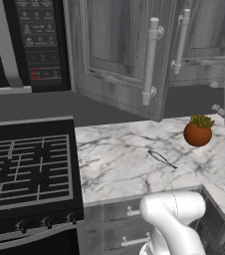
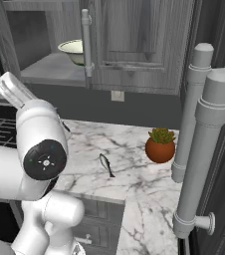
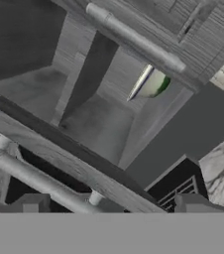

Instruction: Retrieve the bowl from the cabinet, then place the raw meat into the bowl to avoid contamination.

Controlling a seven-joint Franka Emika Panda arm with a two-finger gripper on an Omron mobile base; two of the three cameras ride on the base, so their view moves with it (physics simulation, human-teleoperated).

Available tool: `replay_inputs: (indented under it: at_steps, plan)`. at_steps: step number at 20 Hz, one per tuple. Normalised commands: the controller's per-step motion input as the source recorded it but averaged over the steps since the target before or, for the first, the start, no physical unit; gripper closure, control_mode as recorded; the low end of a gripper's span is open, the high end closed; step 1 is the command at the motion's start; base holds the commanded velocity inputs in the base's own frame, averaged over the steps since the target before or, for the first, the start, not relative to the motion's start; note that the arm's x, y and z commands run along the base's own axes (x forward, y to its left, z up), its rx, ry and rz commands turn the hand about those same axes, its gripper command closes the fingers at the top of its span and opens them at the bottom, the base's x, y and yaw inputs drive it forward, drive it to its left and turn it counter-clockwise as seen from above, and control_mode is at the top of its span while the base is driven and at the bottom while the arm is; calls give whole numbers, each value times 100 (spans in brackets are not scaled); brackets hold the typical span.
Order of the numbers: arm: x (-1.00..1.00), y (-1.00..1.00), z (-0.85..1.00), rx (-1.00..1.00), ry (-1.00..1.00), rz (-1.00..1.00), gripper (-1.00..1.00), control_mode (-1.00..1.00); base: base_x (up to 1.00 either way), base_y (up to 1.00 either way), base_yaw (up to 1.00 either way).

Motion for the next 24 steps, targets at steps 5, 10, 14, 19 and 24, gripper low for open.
replay_inputs:
  at_steps: [5, 10, 14, 19, 24]
  plan:
    - [25, 20, 11, 7, 22, 10, -100, -100, 0, 0, 0]
    - [14, 13, 0, 5, 12, 10, -100, -100, 0, 0, 0]
    - [0, 8, 0, 1, 0, 3, -100, -100, 0, 0, 0]
    - [0, 13, -12, 0, 0, 2, -100, -100, 0, 0, 0]
    - [0, 12, -18, 1, 0, 2, -100, -100, 0, 0, 0]
